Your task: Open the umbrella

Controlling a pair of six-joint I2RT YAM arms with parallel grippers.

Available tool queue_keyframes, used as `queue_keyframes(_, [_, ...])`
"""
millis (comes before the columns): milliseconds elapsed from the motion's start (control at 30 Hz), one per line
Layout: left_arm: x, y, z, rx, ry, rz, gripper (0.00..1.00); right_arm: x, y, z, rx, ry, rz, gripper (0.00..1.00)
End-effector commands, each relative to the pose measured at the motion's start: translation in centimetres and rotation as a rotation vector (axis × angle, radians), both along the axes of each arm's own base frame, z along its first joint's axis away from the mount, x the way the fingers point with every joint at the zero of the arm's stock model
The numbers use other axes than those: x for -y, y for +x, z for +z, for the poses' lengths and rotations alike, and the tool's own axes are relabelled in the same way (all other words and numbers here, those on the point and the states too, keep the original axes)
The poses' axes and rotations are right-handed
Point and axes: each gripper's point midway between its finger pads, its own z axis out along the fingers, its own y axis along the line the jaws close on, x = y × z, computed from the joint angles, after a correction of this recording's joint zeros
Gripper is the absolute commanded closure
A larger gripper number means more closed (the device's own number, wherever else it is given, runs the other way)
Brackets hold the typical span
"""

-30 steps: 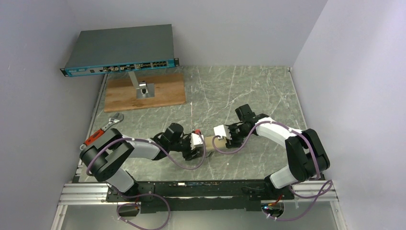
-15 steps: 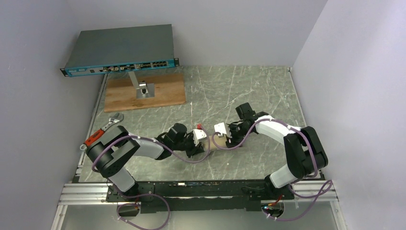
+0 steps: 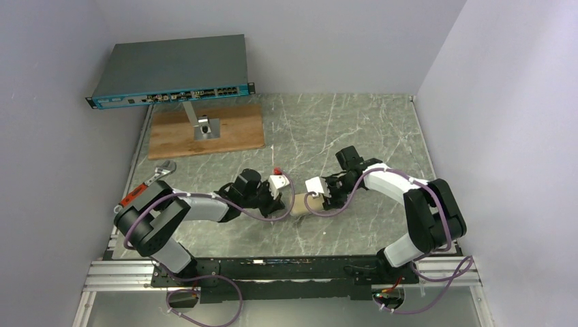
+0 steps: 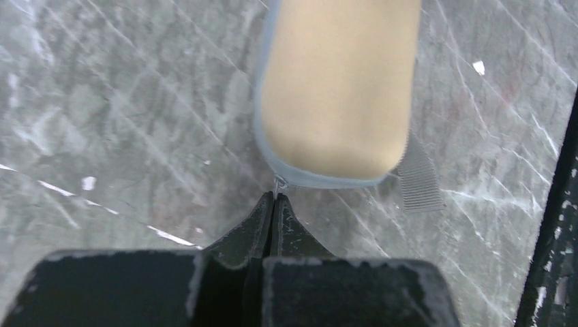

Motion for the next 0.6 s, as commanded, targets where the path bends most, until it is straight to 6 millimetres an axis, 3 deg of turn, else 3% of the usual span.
queue_keyframes(0, [-0.5,4.4,2.4,0.124,0.000,0.063,1.00,4.0,-2.9,-3.2,-0.006,-0.185,0.163,1.00])
queue_keyframes(133, [1.0,4.7,2.9,0.137,-0.022,-0.016,1.00,3.8,-2.4,-3.5,0.067,-0.199,0.287,1.00])
queue_keyframes(233, [1.8,3.9,2.7,0.126,-0.030,-0.078,1.00,3.2,-0.9,-3.6,0.131,-0.197,0.372,1.00])
queue_keyframes(267, [2.1,3.4,2.6,0.121,-0.033,-0.093,1.00,2.8,0.0,-3.4,0.167,-0.190,0.394,0.96])
queue_keyframes(433, [2.2,1.9,2.2,0.059,-0.042,-0.066,1.00,-0.3,5.5,-0.1,0.295,-0.085,0.302,0.39])
queue_keyframes(467, [2.1,1.6,2.1,0.048,-0.043,-0.052,1.00,-0.1,6.5,0.9,0.298,-0.062,0.255,0.25])
queue_keyframes(533, [1.9,0.9,2.1,0.024,-0.049,-0.037,1.00,0.7,7.7,2.2,0.316,-0.031,0.190,0.14])
queue_keyframes(567, [1.9,0.5,2.1,0.015,-0.054,-0.034,1.00,1.1,8.2,3.0,0.326,-0.006,0.136,0.02])
